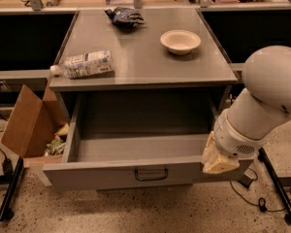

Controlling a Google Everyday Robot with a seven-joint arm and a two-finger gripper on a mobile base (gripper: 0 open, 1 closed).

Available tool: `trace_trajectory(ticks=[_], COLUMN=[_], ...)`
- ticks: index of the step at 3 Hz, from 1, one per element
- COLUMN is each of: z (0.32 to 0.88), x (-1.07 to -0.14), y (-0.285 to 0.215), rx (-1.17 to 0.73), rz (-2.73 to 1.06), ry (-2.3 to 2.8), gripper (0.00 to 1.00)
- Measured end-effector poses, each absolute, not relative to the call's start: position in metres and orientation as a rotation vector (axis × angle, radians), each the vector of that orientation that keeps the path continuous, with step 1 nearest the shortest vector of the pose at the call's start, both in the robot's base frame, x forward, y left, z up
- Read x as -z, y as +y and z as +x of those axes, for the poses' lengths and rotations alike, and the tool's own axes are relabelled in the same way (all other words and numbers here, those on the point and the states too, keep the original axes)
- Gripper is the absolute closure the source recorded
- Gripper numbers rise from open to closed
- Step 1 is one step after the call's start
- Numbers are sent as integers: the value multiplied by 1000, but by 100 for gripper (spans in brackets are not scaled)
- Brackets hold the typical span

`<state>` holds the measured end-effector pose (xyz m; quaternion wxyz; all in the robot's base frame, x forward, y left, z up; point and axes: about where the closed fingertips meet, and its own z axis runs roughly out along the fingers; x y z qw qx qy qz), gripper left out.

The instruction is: Close top drawer

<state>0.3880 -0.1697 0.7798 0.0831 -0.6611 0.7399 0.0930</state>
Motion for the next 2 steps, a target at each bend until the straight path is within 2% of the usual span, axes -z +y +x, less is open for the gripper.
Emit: trace_trajectory(ticks=[1,2], z=[388,374], x=[-780,-758], y=[-170,-166], rx=[-278,-293], rz=[-1974,-2039], ry=[2209,2198], gripper=[86,100])
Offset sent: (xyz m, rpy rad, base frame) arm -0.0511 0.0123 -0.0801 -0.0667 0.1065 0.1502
